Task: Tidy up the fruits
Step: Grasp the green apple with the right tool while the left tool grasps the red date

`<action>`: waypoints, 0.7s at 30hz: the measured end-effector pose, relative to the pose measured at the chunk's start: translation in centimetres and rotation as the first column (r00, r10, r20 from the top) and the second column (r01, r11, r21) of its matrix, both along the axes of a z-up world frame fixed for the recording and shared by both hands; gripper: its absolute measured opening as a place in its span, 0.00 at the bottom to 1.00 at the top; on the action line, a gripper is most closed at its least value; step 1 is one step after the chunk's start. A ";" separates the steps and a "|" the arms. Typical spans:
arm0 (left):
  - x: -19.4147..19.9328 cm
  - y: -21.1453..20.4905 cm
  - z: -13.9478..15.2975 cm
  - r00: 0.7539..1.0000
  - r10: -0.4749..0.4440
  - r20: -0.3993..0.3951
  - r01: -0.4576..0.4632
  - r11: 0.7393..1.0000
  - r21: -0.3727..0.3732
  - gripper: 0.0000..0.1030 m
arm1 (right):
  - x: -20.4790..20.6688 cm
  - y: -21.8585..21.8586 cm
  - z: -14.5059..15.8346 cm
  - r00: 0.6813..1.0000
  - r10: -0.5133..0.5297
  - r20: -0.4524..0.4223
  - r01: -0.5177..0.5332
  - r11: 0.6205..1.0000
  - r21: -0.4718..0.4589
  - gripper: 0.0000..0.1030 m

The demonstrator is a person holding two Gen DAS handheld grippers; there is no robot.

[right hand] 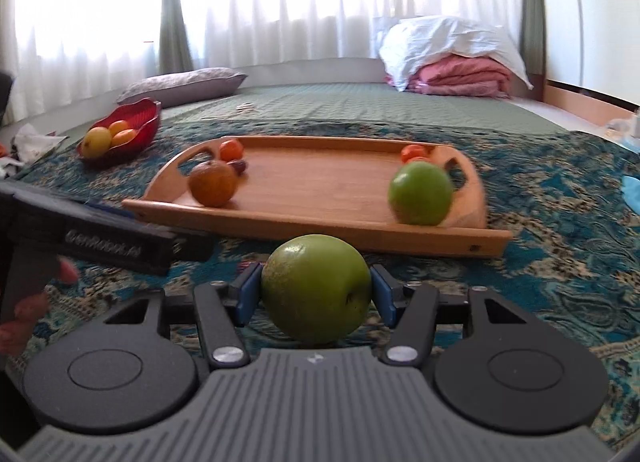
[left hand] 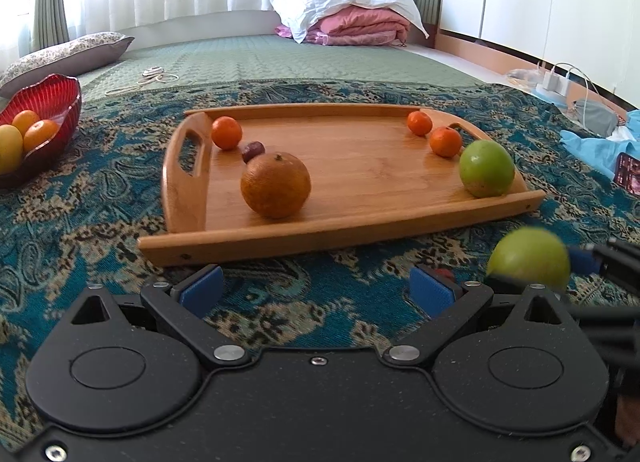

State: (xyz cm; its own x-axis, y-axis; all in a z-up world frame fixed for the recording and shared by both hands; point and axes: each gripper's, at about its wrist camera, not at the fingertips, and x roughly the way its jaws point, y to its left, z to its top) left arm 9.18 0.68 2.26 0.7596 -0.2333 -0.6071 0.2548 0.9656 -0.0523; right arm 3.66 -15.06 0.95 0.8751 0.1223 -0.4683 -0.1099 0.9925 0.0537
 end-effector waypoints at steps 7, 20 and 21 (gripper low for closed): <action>-0.9 -2.3 -0.8 1.000 -0.006 0.011 0.006 0.999 -0.038 0.97 | -0.1 -2.8 0.3 0.995 -0.099 0.019 0.099 0.995 -0.005 0.59; -0.6 -6.1 -1.6 0.998 -0.034 -0.049 0.033 0.999 -0.020 0.35 | 0.2 -3.7 0.5 0.992 -0.119 0.033 0.120 0.993 -0.009 0.59; -0.6 -6.1 -1.6 0.998 -0.041 -0.052 0.040 0.999 -0.032 0.27 | 0.2 -3.7 0.5 0.992 -0.119 0.032 0.119 0.993 -0.008 0.59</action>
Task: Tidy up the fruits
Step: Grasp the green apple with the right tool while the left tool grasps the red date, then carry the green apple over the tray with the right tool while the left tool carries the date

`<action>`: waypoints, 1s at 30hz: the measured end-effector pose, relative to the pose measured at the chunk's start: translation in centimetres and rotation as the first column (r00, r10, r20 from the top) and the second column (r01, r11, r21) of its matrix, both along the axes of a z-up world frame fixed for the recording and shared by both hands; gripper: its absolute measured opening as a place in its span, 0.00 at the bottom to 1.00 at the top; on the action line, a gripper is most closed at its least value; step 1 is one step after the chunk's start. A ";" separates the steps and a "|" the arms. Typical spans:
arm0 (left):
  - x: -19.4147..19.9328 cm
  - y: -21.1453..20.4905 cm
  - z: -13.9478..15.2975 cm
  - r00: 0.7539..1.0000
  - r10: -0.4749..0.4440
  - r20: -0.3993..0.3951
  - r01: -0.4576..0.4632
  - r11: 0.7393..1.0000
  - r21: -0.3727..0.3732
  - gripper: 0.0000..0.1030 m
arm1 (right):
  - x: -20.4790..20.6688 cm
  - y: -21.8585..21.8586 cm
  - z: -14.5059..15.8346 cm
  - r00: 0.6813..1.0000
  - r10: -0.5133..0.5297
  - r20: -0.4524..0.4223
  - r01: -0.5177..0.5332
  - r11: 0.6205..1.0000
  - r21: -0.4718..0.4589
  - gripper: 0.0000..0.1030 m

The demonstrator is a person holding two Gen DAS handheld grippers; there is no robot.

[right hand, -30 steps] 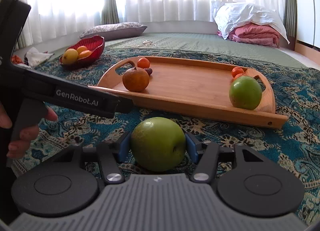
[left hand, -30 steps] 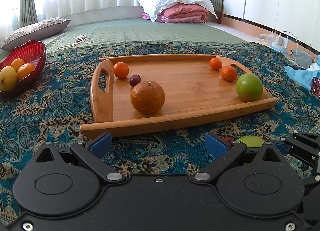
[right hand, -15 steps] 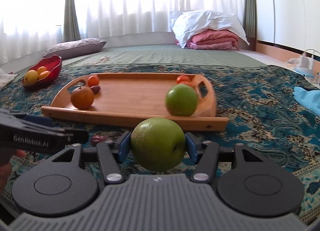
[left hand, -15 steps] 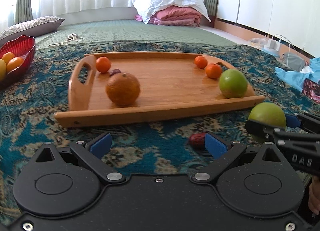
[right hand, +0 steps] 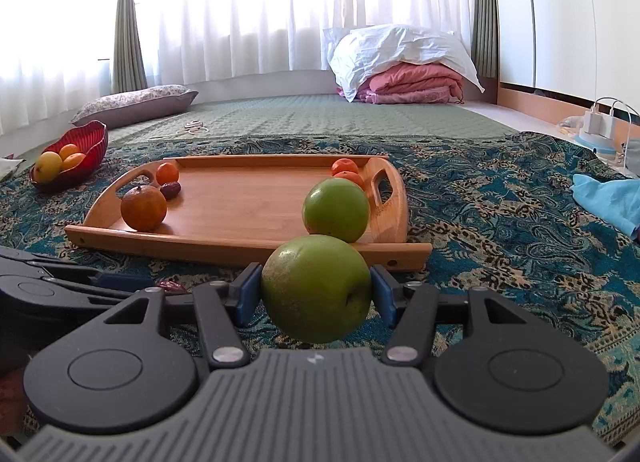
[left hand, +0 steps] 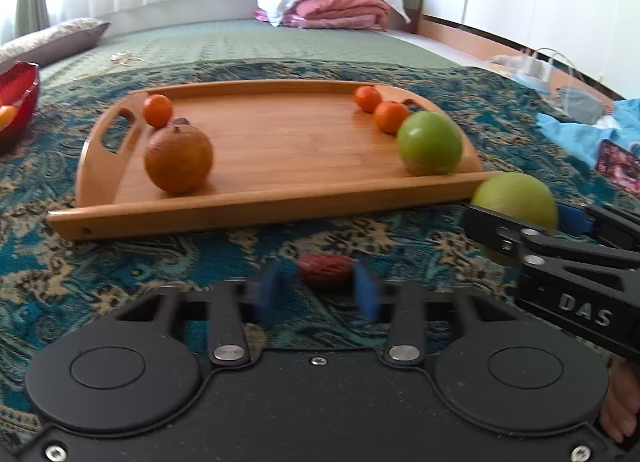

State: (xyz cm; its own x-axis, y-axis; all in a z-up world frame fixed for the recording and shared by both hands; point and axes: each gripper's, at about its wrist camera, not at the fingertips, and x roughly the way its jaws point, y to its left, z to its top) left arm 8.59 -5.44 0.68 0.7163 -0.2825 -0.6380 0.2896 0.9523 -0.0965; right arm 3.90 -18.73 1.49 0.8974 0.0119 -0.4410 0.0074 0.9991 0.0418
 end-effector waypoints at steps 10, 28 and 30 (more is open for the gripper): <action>0.1 0.9 1.8 0.997 0.019 0.076 -0.018 1.000 -0.014 0.27 | 1.0 0.1 0.6 1.000 0.006 0.009 -0.007 1.000 0.025 0.59; 8.9 3.1 6.5 0.989 0.102 0.104 -0.096 0.994 -0.060 0.27 | 9.2 0.6 5.2 0.997 0.060 0.037 -0.062 0.996 0.059 0.59; 10.5 3.5 6.5 0.990 0.113 0.081 -0.106 0.991 -0.081 0.27 | 10.8 0.5 5.5 0.998 0.065 0.015 -0.066 0.995 0.074 0.59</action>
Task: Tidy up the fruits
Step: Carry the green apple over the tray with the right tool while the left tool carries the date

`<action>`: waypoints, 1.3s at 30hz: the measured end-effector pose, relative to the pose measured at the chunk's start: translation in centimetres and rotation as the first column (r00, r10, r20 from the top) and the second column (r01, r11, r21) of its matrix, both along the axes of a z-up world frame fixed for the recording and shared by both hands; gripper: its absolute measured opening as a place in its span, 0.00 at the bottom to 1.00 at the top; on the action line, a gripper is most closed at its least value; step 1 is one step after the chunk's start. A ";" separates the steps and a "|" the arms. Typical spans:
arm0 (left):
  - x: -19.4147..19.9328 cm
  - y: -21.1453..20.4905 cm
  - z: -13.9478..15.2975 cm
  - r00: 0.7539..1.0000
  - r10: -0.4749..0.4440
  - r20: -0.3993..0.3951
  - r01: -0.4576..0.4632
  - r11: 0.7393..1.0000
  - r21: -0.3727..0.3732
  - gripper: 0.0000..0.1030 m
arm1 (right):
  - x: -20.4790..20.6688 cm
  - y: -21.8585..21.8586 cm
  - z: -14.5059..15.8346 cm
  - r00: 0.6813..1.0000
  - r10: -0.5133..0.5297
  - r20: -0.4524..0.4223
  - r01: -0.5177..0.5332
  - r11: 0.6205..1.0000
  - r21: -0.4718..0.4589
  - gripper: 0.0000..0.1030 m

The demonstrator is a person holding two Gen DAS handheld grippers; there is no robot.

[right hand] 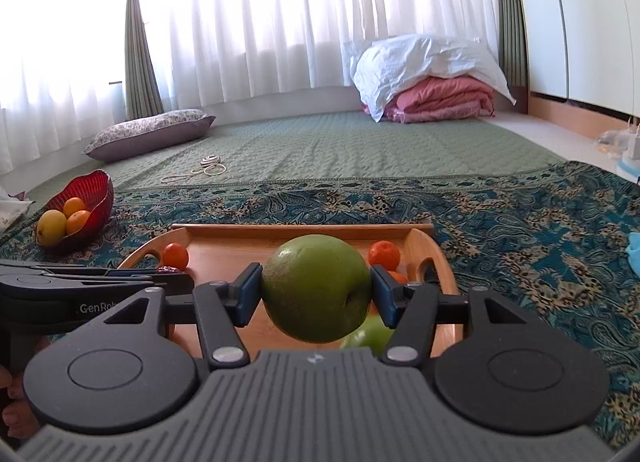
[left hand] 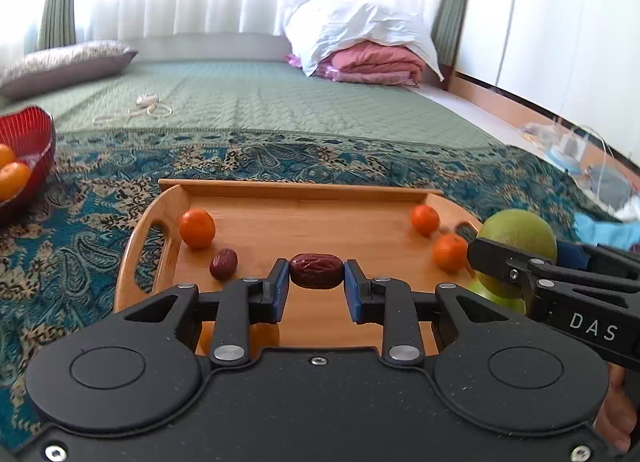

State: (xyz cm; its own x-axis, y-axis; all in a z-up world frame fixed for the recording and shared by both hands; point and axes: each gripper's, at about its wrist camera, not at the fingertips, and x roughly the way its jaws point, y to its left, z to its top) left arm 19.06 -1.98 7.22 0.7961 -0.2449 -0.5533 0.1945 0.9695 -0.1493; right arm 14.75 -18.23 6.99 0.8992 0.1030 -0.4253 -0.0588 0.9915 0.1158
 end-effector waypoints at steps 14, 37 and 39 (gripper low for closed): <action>6.3 0.3 -2.5 0.995 0.022 -0.099 -0.020 1.000 0.021 0.27 | 8.1 0.4 -2.8 0.982 -0.003 -0.189 0.018 0.997 0.076 0.59; 7.4 -0.5 -4.7 0.993 0.020 -0.113 -0.011 0.996 0.083 0.27 | 9.8 1.3 -4.6 0.973 -0.014 -0.231 0.022 0.999 0.030 0.59; 7.5 -0.5 -4.7 0.993 0.021 -0.114 -0.011 0.996 0.085 0.27 | 10.0 1.3 -4.7 0.972 -0.017 -0.233 0.024 0.999 0.028 0.59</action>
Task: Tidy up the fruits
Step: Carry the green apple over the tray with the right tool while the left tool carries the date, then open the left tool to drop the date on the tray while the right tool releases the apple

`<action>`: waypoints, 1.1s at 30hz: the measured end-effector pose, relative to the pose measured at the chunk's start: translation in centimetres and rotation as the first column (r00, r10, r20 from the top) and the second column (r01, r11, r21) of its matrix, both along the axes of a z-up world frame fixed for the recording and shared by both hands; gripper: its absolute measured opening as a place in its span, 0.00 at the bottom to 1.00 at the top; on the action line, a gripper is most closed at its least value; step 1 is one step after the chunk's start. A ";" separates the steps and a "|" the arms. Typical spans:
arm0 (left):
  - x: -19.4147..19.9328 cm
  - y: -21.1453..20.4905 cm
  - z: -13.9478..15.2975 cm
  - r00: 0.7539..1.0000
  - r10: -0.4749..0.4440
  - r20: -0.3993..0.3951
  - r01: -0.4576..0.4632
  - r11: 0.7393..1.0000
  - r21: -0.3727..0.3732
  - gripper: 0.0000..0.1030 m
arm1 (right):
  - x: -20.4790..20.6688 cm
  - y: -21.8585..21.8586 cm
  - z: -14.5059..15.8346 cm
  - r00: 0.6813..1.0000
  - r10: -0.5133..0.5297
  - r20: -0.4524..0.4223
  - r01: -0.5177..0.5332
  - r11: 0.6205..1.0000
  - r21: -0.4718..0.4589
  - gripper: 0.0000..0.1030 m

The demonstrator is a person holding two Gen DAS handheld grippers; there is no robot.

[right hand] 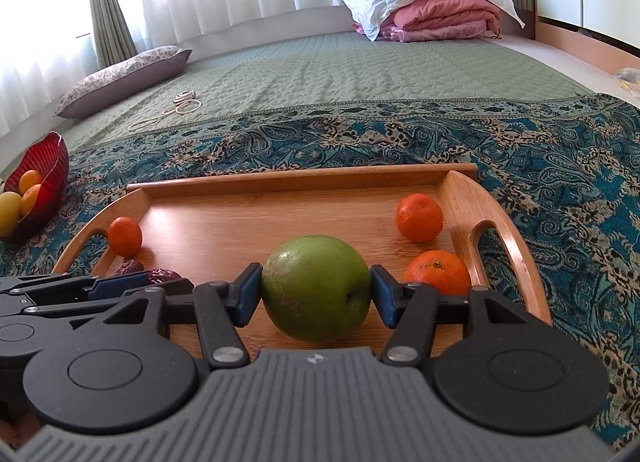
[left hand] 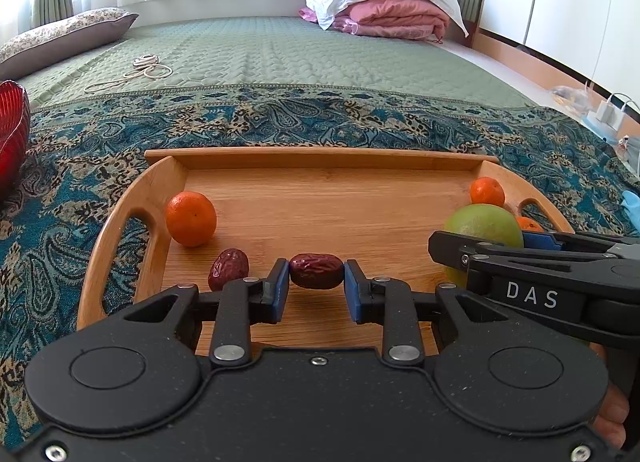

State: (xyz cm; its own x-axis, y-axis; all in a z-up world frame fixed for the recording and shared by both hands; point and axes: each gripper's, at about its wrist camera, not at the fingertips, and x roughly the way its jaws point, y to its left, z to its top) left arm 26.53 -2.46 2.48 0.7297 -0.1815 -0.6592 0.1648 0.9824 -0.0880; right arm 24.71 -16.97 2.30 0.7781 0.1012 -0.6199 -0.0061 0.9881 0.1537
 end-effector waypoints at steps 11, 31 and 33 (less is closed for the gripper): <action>0.3 0.1 -0.5 1.000 0.007 -0.003 -0.007 1.000 0.003 0.27 | 0.1 0.1 -0.2 1.000 -0.003 0.005 0.003 1.000 -0.010 0.59; -0.3 0.2 -0.4 1.000 0.010 -0.001 -0.010 1.000 0.004 0.32 | 0.0 0.0 -0.2 1.000 -0.012 0.018 0.012 1.000 -0.008 0.63; -0.3 0.2 -0.3 1.000 0.012 -0.001 -0.012 1.000 0.003 0.33 | -0.1 0.0 0.0 1.000 -0.010 0.022 0.010 1.000 -0.007 0.64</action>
State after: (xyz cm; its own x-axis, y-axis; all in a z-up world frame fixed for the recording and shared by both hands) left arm 26.19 -2.22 2.13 0.7315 -0.1702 -0.6603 0.1525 0.9847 -0.0848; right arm 24.61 -16.99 2.28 0.7925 0.0889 -0.6034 0.0004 0.9892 0.1463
